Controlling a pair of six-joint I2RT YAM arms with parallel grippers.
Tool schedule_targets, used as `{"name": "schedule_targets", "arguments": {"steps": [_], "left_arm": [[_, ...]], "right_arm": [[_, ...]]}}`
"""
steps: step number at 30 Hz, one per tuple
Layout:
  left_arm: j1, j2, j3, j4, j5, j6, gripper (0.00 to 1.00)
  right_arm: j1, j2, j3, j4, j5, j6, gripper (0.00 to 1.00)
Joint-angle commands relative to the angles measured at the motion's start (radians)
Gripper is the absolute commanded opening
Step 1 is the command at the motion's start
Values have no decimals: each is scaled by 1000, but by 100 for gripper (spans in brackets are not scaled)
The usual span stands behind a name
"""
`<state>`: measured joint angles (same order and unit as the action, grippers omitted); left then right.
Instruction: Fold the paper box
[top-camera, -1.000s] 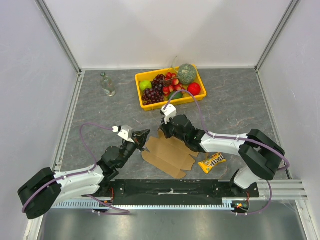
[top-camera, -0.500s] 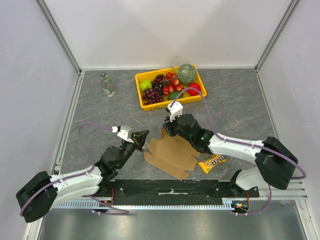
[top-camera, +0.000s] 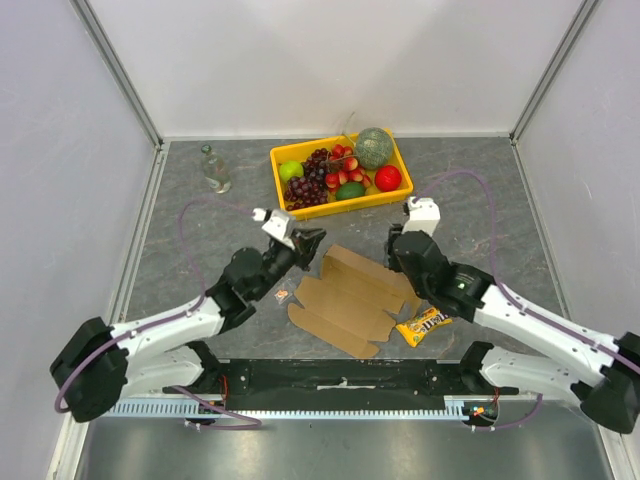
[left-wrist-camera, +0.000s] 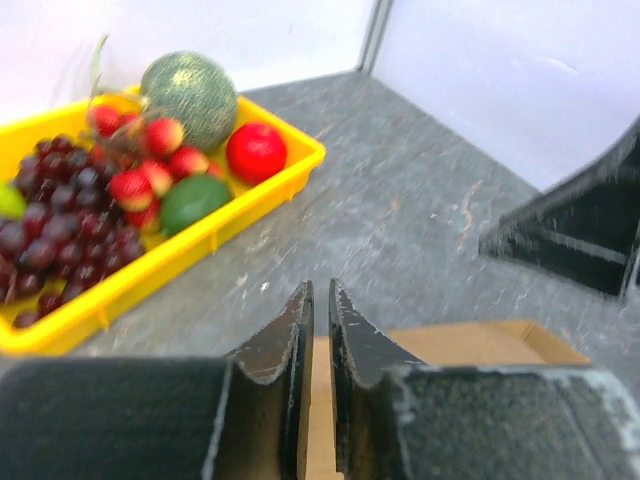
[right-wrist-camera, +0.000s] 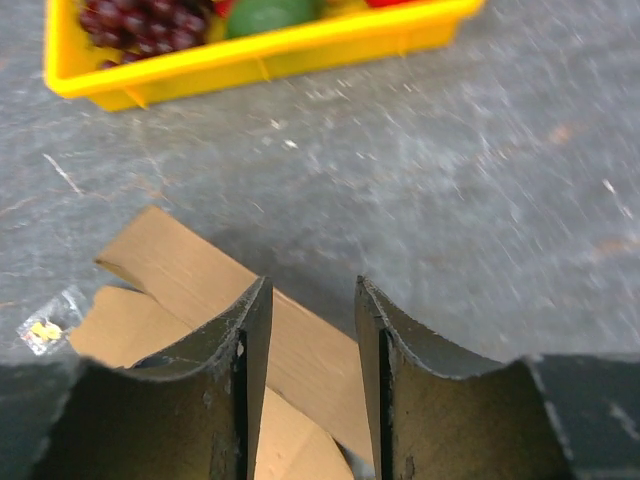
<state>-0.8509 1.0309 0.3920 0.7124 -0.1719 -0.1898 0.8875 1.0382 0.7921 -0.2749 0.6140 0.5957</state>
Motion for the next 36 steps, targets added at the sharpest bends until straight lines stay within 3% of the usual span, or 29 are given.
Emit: {"name": "schedule_targets", "arguments": {"steps": [1, 6, 10, 23, 36], "left_arm": [[45, 141, 229, -128, 230, 55, 17], [76, 415, 474, -267, 487, 89, 13], [78, 558, 574, -284, 632, 96, 8], [78, 776, 797, -477, 738, 171, 6], [79, 896, 886, -582, 752, 188, 3]], "right_arm": [[-4, -101, 6, -375, 87, 257, 47], [-7, -184, -17, -527, 63, 403, 49], [-5, -201, -40, -575, 27, 452, 51], [-7, -158, -146, -598, 3, 552, 52], [-7, -173, -223, -437, -10, 497, 33]]}}
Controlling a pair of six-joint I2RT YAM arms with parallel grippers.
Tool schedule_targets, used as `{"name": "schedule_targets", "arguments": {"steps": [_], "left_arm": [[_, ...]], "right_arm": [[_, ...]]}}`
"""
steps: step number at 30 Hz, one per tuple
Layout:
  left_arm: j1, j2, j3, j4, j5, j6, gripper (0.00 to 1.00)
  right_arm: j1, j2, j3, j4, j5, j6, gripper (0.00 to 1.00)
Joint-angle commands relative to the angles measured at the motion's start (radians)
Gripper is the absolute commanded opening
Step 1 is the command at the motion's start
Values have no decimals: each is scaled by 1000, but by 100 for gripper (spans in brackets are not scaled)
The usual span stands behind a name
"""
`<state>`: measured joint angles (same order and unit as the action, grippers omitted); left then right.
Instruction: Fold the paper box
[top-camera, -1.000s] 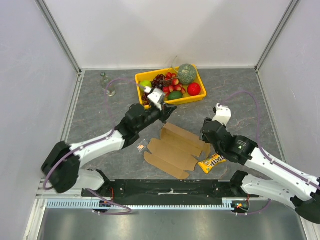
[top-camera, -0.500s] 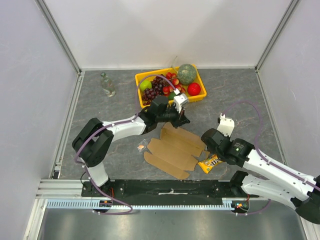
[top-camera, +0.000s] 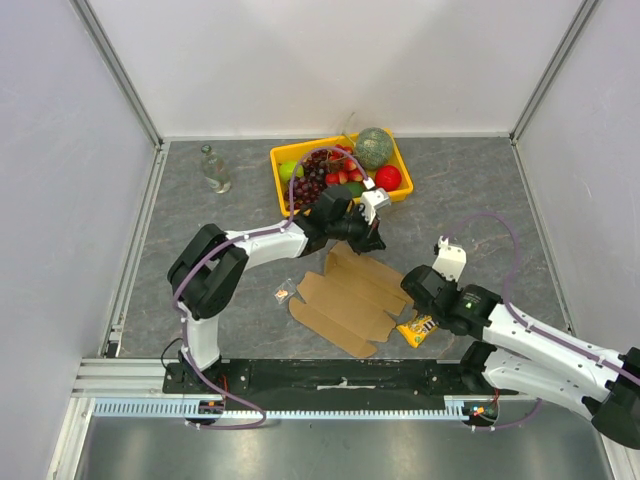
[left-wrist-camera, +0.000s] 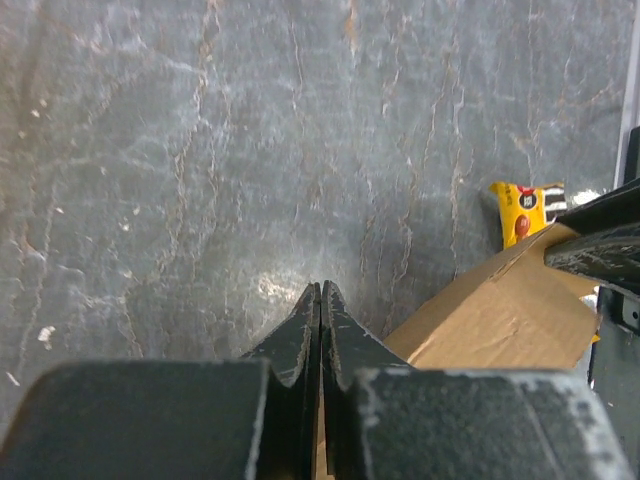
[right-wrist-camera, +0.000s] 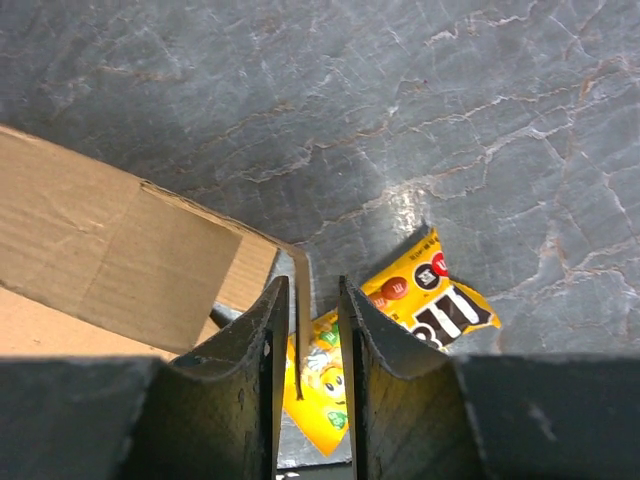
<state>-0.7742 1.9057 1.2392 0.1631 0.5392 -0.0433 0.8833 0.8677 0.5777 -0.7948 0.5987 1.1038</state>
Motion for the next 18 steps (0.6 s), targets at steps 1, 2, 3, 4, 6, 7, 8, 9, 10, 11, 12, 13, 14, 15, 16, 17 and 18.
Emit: {"name": "schedule_targets", "arguments": {"steps": [1, 2, 3, 4, 6, 7, 8, 9, 10, 11, 12, 13, 14, 15, 16, 17, 18], "left_arm": [[3, 26, 40, -37, 45, 42, 2], [1, 32, 46, -45, 47, 42, 2], [1, 36, 49, -53, 51, 43, 2], [1, 41, 52, -60, 54, 69, 2], [0, 43, 51, -71, 56, 72, 2], [3, 42, 46, -74, 54, 74, 2], [0, 41, 39, -76, 53, 74, 2], [4, 36, 33, -77, 45, 75, 2], [4, 30, 23, -79, 39, 74, 2], [6, 26, 14, -82, 33, 74, 2], [10, 20, 6, -83, 27, 75, 2], [13, 12, -4, -85, 21, 69, 2], [19, 4, -13, -85, 13, 66, 2], [26, -3, -26, -85, 7, 62, 2], [33, -14, -36, -85, -1, 57, 2], [42, -25, -47, -85, -5, 54, 2], [50, -39, -59, -83, -13, 54, 2]], "right_arm": [[-3, 1, -10, 89, 6, -18, 31], [-3, 1, -12, 95, 0, -19, 28], [-3, 1, -15, 101, 0, -22, 26], [-3, 1, -16, 104, 0, -22, 23], [-3, 1, -22, 114, -2, -33, 18], [-3, 1, -29, 130, -4, -44, 15], [-3, -2, -35, 141, -2, -54, 13], [-3, -1, -38, 150, 1, -71, 11], [-3, -4, -42, 161, 12, -82, 8], [-3, -3, -45, 172, 24, -90, 7], [-3, -1, -47, 180, 38, -102, 5], [-3, 1, -47, 193, 50, -119, 3], [-1, 2, -47, 204, 65, -133, 2], [-3, 5, -45, 219, 78, -153, 0], [-3, 8, -44, 236, 91, -177, 0], [-3, 11, -42, 255, 105, -206, 0], [-3, 17, -38, 276, 114, -243, 0]]}}
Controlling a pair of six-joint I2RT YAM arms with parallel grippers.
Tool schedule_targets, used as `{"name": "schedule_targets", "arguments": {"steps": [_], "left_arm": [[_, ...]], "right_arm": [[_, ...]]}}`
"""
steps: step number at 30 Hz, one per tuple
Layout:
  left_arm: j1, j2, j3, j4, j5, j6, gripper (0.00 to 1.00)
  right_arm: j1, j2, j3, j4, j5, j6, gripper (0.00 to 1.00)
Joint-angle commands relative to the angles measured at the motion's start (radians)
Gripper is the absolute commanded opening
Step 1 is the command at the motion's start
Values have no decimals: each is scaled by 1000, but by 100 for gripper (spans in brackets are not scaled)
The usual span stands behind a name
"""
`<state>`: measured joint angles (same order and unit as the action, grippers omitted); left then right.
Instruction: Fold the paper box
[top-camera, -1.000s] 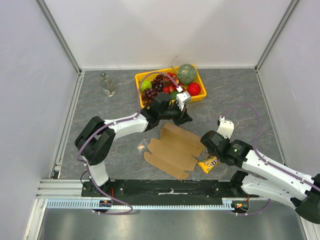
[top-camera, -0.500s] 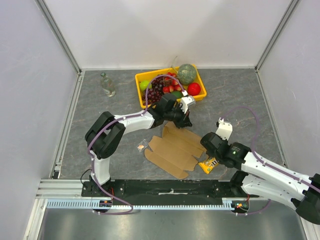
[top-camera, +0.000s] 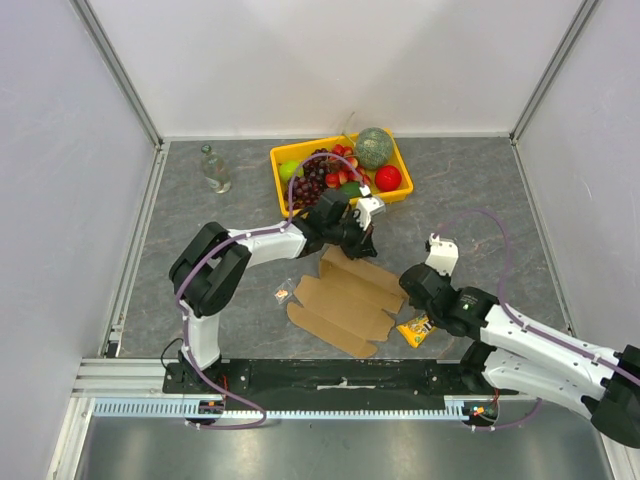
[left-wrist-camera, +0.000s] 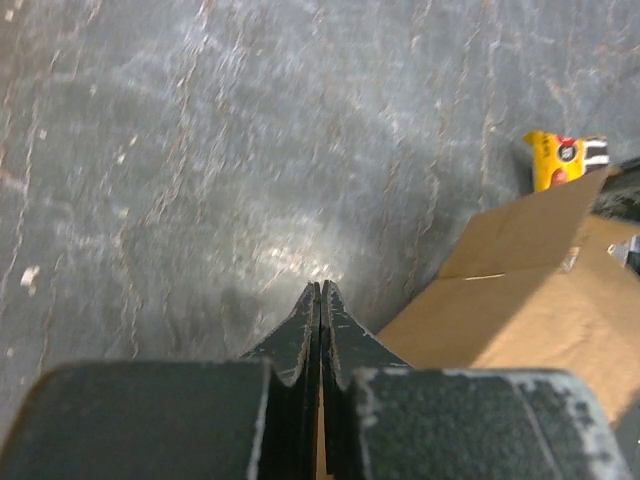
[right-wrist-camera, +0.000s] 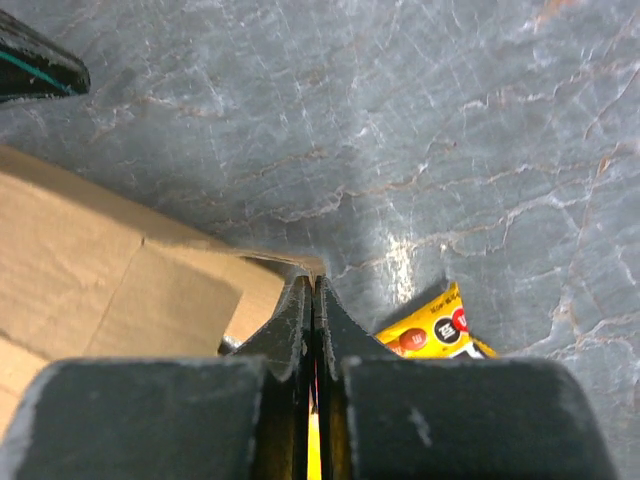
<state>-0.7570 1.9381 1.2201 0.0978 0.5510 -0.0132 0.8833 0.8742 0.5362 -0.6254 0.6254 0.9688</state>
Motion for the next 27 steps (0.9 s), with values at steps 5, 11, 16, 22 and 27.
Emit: {"name": "schedule_targets", "arguments": {"steps": [5, 11, 16, 22, 27], "left_arm": [[65, -137, -99, -18, -63, 22, 2], [85, -211, -146, -18, -157, -22, 2], [99, -293, -194, -18, -287, -47, 2], [111, -404, -260, -30, -447, -54, 2], [111, -513, -353, 11, -488, -65, 2]], "right_arm": [[-3, 60, 25, 239, 96, -306, 0], [-3, 189, 82, 360, 76, -465, 0], [-12, 295, 128, 470, 36, -594, 0], [-40, 359, 139, 653, -68, -749, 0], [-82, 423, 159, 756, -191, -873, 0]]}}
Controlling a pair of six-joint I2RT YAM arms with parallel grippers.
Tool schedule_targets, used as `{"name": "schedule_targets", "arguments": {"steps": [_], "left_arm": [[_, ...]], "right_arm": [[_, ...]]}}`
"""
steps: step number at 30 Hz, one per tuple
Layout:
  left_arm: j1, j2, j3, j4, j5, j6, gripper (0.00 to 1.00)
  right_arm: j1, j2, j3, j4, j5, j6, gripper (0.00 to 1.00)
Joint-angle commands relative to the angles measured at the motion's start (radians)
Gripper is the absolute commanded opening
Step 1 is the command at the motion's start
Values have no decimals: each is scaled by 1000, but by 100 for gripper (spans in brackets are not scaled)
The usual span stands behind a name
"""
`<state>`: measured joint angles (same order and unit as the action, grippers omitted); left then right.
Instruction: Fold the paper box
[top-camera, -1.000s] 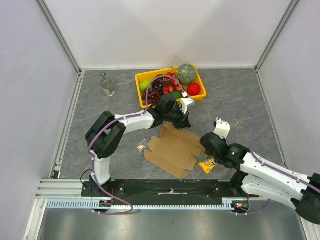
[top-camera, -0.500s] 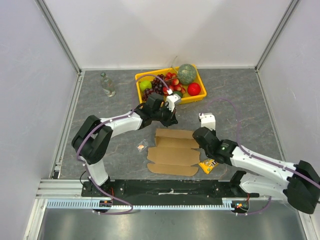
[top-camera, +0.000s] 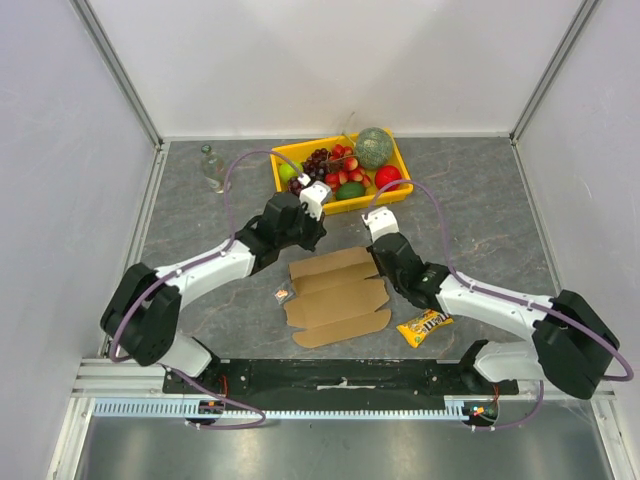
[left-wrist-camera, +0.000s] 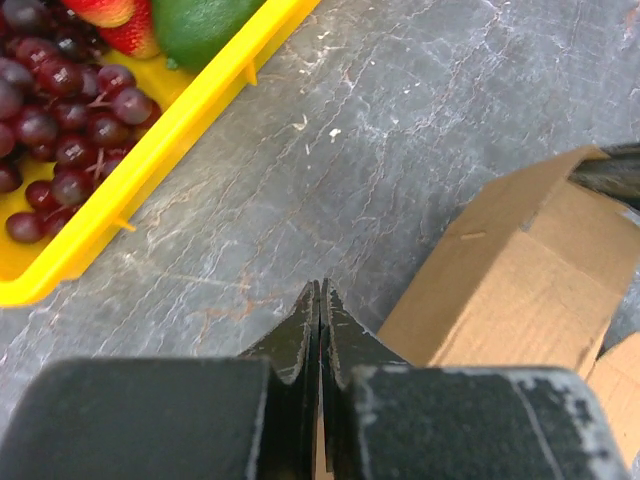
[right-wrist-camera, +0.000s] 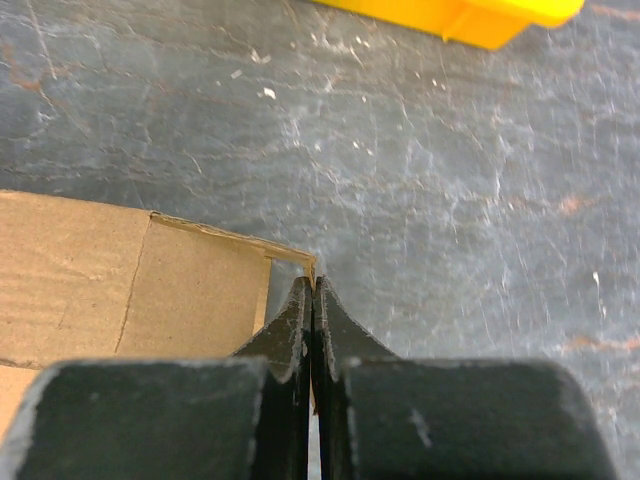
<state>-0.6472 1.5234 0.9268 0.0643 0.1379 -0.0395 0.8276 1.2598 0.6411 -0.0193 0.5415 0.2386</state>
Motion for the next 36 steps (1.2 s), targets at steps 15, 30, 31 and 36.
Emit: {"name": "schedule_targets", "arguments": {"steps": [15, 30, 31, 36], "left_arm": [[0, -437, -382, 226, -52, -91, 2], [-2, -457, -470, 261, -44, -102, 2], [-2, -463, -479, 269, -52, -102, 2], [0, -488, -516, 288, -58, -105, 2]], "right_arm": [[-117, 190, 127, 209, -362, -275, 0], [-134, 168, 117, 209, -391, -260, 0], [-134, 170, 117, 209, -393, -260, 0], [-137, 179, 117, 208, -397, -251, 2]]}}
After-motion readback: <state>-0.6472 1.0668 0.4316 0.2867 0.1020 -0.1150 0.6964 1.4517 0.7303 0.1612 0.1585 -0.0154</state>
